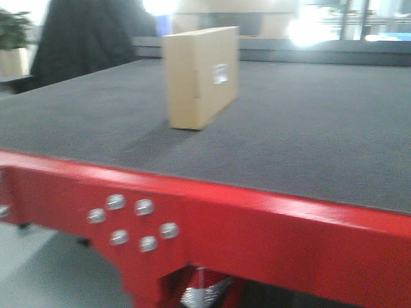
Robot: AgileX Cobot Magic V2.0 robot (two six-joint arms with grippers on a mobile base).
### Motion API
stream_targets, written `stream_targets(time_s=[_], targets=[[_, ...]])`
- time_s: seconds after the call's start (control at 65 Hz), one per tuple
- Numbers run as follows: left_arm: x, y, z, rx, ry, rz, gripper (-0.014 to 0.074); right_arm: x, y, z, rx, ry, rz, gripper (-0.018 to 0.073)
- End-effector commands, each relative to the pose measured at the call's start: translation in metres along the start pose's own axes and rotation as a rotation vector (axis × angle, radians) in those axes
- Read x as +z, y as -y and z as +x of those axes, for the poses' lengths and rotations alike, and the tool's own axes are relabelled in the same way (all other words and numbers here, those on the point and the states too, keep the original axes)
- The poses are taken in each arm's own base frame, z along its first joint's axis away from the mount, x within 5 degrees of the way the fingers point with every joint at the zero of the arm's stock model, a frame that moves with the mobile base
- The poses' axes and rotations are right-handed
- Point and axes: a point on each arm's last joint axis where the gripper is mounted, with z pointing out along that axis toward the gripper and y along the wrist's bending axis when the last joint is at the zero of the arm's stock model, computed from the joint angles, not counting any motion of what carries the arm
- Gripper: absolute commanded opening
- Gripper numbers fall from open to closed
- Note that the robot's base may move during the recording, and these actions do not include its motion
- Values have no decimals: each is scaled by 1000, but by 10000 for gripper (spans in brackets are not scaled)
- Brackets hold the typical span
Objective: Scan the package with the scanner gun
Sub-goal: 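Approach the table and position both grippers above the box and scanner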
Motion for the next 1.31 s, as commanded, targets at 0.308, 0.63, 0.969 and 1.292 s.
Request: stream_targets(time_s=[0.308, 0.63, 0.969, 1.292], targets=[[0, 0, -3, -9, 25, 3, -111, 0, 0, -2, -3, 25, 1, -154], [0, 0, -3, -9, 25, 3, -111, 0, 0, -2, -3, 25, 1, -154], [0, 0, -3, -9, 25, 3, -111, 0, 0, -2, -3, 25, 1, -154], [0, 0, -3, -9, 25, 3, -111, 0, 0, -2, -3, 25, 1, -154]])
